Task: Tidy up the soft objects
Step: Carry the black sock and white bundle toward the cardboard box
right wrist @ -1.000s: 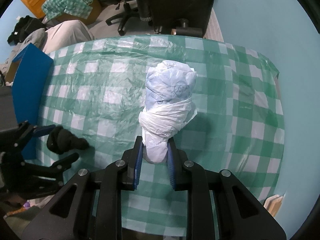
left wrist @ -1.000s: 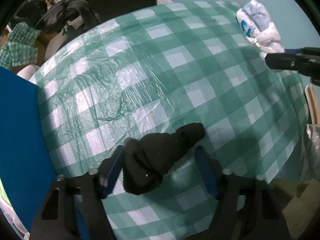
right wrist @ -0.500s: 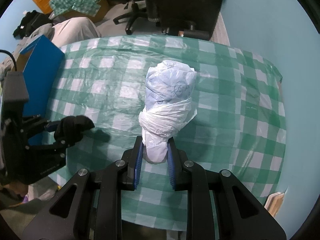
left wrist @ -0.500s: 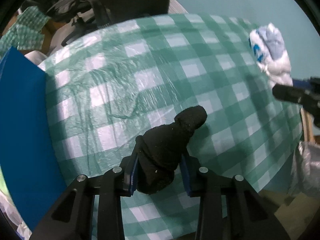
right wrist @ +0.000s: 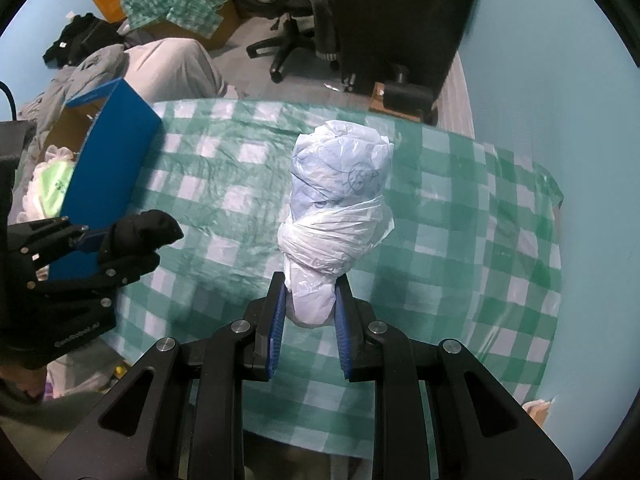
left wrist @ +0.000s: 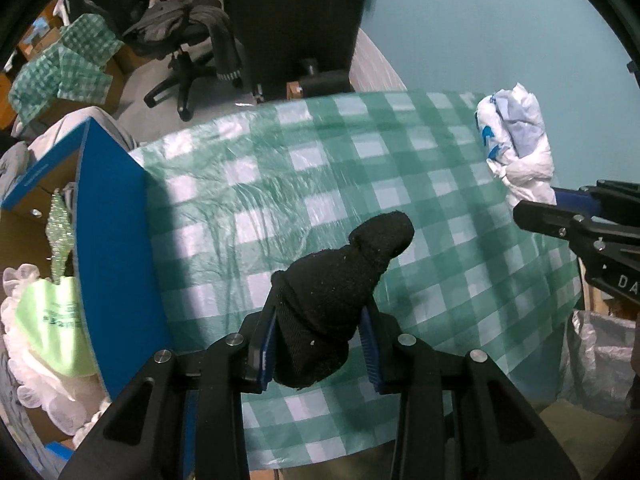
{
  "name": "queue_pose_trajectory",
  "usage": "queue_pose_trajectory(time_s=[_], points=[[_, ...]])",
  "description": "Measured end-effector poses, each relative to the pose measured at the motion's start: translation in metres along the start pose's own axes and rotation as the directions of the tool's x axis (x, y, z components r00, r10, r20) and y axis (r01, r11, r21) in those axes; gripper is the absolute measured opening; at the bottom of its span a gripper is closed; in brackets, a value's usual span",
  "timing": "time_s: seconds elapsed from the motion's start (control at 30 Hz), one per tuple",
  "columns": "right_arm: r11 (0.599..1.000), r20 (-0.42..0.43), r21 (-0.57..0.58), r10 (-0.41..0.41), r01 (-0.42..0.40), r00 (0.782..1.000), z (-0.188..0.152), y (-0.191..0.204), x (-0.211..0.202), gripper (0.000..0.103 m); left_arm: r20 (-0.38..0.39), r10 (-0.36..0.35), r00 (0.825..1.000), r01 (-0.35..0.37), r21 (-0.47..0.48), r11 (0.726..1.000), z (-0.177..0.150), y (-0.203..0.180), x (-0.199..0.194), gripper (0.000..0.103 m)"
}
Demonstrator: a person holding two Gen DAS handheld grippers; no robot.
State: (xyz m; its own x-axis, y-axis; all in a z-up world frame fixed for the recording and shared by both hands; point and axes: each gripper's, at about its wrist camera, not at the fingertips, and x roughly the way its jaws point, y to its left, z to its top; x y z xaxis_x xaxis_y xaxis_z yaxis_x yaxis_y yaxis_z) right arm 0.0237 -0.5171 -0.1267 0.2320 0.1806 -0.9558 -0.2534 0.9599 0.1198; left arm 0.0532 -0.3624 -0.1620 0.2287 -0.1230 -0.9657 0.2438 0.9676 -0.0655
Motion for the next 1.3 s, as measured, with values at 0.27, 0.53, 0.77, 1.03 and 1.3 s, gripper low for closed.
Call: queue_pose_trajectory(time_s=[0.27,0.53,0.77,1.03,1.3], points=[[0.999,0.011,-0.033,0.007,-0.006,1.0,0.013,0.017,-0.011,0.02,0.047,0.009,0.999,-0.008,-0.034,0.999,0.008,0.018,-0.031,0.036],[0.997,0.033,-0.073,0.03,-0.028,0.999,0.029,0.04,-0.021,0.02,0.073,0.018,0.997,-0.011,-0.093,0.996,0.013,0.047,-0.051,0.036],[0.992,0.049,-0.115,0.057,-0.051,0.997,0.046,0.067,-0.024,0.02,0.097,0.036,0.995,-0.022,-0.148,0.989,0.012,0.078,-0.064,0.036],[0.982,0.052,-0.17,0.09,-0.08,0.995,0.065,0.103,-0.02,0.02,0.106,0.059,0.993,-0.037,-0.205,0.978,0.005,0.115,-0.074,0.036],[0.971,0.051,-0.215,0.115,-0.101,0.992,0.083,0.137,-0.015,0.02,0.101,0.086,0.991,-0.058,-0.251,0.966,0.0,0.156,-0.081,0.036]])
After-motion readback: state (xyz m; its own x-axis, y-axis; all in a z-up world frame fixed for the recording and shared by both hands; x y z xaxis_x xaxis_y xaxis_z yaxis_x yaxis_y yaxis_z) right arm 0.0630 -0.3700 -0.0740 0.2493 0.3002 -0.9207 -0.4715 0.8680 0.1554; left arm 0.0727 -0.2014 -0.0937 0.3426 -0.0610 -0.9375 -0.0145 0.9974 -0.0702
